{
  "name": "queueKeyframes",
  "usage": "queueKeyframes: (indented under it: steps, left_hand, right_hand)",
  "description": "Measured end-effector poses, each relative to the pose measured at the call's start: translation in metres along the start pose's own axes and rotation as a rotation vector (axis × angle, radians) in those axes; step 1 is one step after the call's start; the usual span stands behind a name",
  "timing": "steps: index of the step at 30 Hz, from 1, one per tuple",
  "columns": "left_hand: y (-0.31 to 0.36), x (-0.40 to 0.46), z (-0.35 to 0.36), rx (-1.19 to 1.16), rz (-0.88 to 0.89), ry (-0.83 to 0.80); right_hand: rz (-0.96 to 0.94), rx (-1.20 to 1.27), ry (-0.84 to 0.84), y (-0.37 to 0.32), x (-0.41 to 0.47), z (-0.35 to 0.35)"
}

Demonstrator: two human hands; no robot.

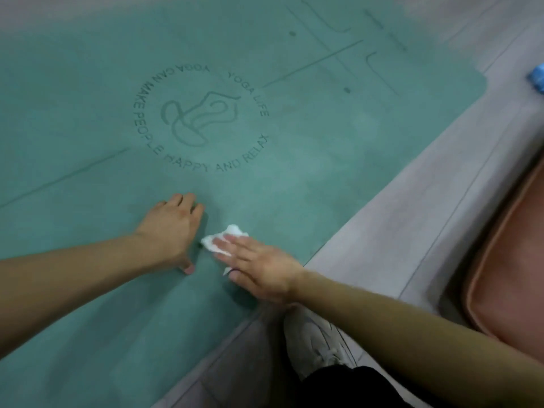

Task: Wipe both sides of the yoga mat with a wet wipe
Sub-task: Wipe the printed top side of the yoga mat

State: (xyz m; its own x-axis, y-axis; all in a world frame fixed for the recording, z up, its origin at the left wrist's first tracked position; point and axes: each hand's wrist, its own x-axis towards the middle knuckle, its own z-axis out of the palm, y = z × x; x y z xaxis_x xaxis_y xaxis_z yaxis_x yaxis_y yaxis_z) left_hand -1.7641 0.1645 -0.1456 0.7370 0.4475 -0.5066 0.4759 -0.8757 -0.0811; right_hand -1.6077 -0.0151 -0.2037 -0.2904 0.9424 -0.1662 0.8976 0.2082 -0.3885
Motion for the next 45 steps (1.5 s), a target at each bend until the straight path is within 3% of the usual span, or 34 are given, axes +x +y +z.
queueKeyframes:
  steps: [2, 4, 6, 8, 12, 14, 16, 19, 21, 22, 24, 26, 28, 29, 32, 34, 36, 39, 41, 42, 43, 45]
  left_hand:
    - [0.003, 0.002, -0.004, 0.033, 0.015, -0.027]
    - [0.004, 0.0, -0.004, 0.038, 0.0, -0.034]
    - [0.004, -0.001, -0.004, 0.047, -0.012, -0.032]
    - [0.006, 0.001, -0.004, 0.051, -0.009, -0.033]
    - [0.005, 0.004, 0.001, 0.077, -0.013, -0.025]
    - [0.006, 0.004, 0.002, 0.082, -0.009, -0.015]
    - [0.005, 0.004, 0.003, 0.082, -0.001, -0.023]
    - [0.005, 0.0, 0.005, 0.094, -0.004, -0.026]
    - [0.008, -0.001, 0.002, 0.115, -0.019, -0.046]
    - [0.011, 0.0, 0.0, 0.127, -0.034, -0.061]
    - [0.018, 0.001, -0.006, 0.163, -0.06, -0.093]
    - [0.025, 0.005, -0.012, 0.195, -0.085, -0.133]
    - [0.033, 0.009, -0.017, 0.205, -0.116, -0.176]
    - [0.036, 0.011, -0.02, 0.213, -0.133, -0.195]
    - [0.044, 0.015, -0.025, 0.221, -0.164, -0.22]
    - [0.048, 0.017, -0.03, 0.227, -0.16, -0.204]
    - [0.055, 0.023, -0.037, 0.219, -0.124, -0.16]
    - [0.065, 0.037, -0.05, 0.221, -0.041, -0.044]
    - [0.068, 0.051, -0.058, 0.203, -0.008, -0.033]
    - [0.07, 0.058, -0.063, 0.193, -0.002, -0.034]
    - [0.07, 0.065, -0.067, 0.186, -0.002, -0.037]
    - [0.073, 0.08, -0.075, 0.158, -0.011, -0.05]
  right_hand:
    - [0.332, -0.033, 0.08, 0.057, -0.014, -0.028]
    - [0.825, 0.02, 0.094, 0.111, -0.042, -0.056]
    - [1.067, 0.076, 0.101, 0.126, -0.057, -0.062]
    - [0.954, 0.073, 0.113, 0.083, -0.042, -0.043]
    - [0.139, 0.07, -0.02, -0.038, -0.022, 0.021]
    - [0.009, -0.006, 0.004, -0.021, -0.039, 0.019]
    - [0.265, -0.039, 0.11, 0.03, -0.057, -0.003]
    - [0.852, 0.014, 0.173, 0.098, -0.091, -0.035]
    - [0.973, 0.062, 0.214, 0.092, -0.093, -0.032]
    - [0.908, 0.066, 0.234, 0.069, -0.087, -0.022]
    - [0.602, 0.143, 0.235, 0.009, -0.071, 0.007]
    - [0.267, 0.196, 0.107, -0.035, -0.067, 0.028]
    - [0.108, 0.176, 0.072, -0.015, -0.077, 0.021]
    - [0.173, 0.165, 0.107, 0.01, -0.084, 0.011]
    - [0.711, 0.135, 0.239, 0.094, -0.114, -0.03]
    - [0.955, 0.141, 0.326, 0.122, -0.125, -0.044]
    - [0.872, 0.197, 0.347, 0.101, -0.109, -0.033]
    - [0.288, 0.199, 0.186, 0.034, -0.087, 0.005]
    - [0.003, 0.147, 0.095, 0.043, -0.094, 0.012]
    - [-0.008, 0.115, 0.129, 0.068, -0.102, 0.006]
    - [0.108, 0.085, 0.194, 0.097, -0.113, -0.004]
    - [0.552, 0.066, 0.36, 0.158, -0.142, -0.029]
